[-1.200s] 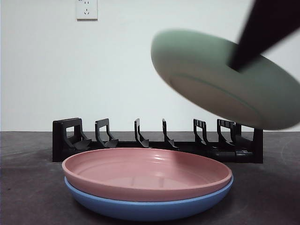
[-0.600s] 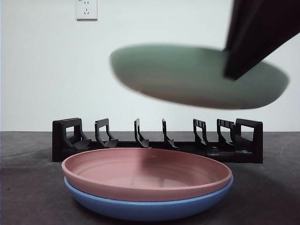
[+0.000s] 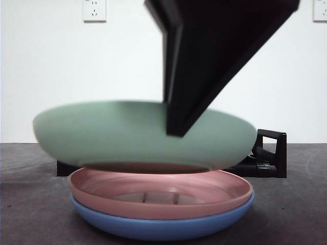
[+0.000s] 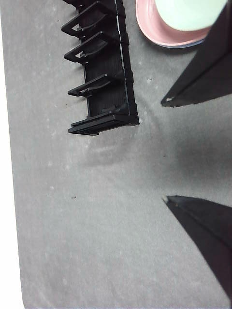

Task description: Place the plate

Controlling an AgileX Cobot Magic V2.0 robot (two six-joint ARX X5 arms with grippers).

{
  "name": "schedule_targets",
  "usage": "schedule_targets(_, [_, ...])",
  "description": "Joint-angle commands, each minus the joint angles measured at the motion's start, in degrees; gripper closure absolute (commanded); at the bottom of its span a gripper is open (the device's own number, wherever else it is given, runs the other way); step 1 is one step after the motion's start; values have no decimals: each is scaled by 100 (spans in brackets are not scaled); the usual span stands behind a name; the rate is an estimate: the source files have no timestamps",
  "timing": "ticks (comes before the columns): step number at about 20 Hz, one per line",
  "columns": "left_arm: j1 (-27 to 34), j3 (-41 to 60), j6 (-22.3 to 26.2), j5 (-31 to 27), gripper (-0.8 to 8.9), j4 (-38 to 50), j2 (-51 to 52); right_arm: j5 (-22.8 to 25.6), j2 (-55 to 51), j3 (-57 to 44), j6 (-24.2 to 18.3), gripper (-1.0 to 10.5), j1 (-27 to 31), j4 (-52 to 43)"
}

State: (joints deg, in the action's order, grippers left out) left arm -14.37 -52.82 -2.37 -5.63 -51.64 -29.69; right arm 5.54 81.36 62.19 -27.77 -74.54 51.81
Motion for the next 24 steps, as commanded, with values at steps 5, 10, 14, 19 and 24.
schedule_targets(5, [0, -37, 22, 7, 534, 44, -28, 50, 632, 125, 39, 932, -31, -98])
schedule_targets(10, [0, -37, 20, 7, 534, 39, -28, 92, 717, 125, 76, 932, 20, -236])
schedule_targets(14, [0, -37, 20, 7, 534, 37, -28, 90, 717, 125, 83, 886, 118, -109])
schedule_targets(19, [0, -37, 20, 7, 534, 39, -28, 81, 717, 125, 105, 775, 116, -31])
schedule_targets(24, [0, -37, 15, 7, 533, 48, -28, -293, 579, 212, 649, 746, 111, -9])
